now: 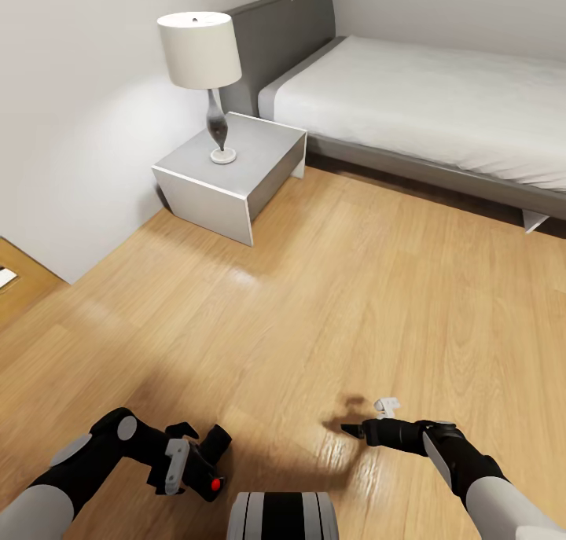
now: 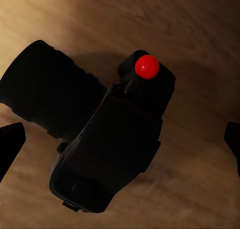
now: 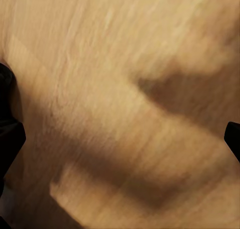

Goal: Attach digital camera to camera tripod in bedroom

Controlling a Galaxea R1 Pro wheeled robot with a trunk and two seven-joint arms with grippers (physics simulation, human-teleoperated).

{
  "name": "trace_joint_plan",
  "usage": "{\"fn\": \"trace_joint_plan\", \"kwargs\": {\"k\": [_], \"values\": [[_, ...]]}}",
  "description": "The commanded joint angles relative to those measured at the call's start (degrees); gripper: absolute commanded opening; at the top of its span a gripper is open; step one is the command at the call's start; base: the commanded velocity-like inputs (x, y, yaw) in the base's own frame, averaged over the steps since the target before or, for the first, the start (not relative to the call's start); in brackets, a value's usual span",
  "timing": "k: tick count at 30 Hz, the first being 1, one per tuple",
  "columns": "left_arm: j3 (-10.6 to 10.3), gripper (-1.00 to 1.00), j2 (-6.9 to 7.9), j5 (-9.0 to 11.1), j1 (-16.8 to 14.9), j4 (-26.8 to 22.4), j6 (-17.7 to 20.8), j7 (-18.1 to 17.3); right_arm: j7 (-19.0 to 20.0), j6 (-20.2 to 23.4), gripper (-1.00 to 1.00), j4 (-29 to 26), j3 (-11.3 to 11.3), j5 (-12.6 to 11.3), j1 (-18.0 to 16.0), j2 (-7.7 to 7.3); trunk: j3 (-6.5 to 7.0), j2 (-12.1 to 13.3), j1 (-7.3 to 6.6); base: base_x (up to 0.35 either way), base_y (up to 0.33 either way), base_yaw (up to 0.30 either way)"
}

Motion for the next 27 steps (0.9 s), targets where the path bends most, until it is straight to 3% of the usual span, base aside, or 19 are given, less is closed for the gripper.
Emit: {"fn": "trace_joint_plan", "kwargs": {"k": [1, 6, 15, 27], "values": [[-0.16, 1.00, 0.04, -0.25, -0.02, -0.07, -0.30, 0.05, 0.36, 0.49, 1.00, -0.07, -0.44, 0.30, -0.01, 0.05, -0.04, -0.02, -0.01, 0.000, 0.000, 0.000], [-0.14, 1.00, 0.03, -1.66, -0.02, 0.11, -0.14, 0.33, 0.35, 0.49, 1.00, -0.07, -0.44, 0.30, -0.01, 0.07, -0.04, -0.02, -0.01, 0.000, 0.000, 0.000], [-0.12, 1.00, -0.05, -6.18, -0.02, 0.90, 2.34, 4.02, 0.30, 0.50, 1.00, -0.07, -0.43, 0.29, -0.03, 0.07, -0.04, -0.02, -0.01, 0.000, 0.000, 0.000], [-0.12, 1.00, -0.05, -6.89, -0.02, 0.98, 2.94, 4.65, 0.28, 0.50, 1.00, -0.07, -0.42, 0.31, 0.00, 0.13, -0.04, -0.02, -0.01, 0.000, 0.000, 0.000]]}}
